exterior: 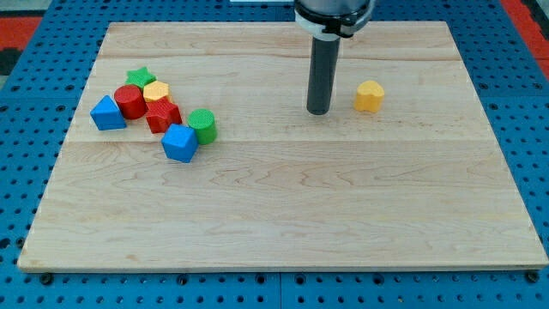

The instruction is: Point at the green circle

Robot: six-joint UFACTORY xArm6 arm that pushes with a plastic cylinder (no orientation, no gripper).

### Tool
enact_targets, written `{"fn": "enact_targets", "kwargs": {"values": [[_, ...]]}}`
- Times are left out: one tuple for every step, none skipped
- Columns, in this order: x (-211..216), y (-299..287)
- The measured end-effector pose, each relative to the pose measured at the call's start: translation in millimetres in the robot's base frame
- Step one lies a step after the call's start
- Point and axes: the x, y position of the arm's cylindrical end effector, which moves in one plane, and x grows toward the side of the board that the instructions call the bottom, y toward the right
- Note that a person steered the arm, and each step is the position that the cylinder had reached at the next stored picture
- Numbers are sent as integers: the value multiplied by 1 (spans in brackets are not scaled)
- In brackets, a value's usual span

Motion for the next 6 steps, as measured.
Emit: {"fn": "enact_targets", "kwargs": {"values": [[-27,29],[-29,66],[-8,54],[-9,-21],[7,-93],[7,-171]]}}
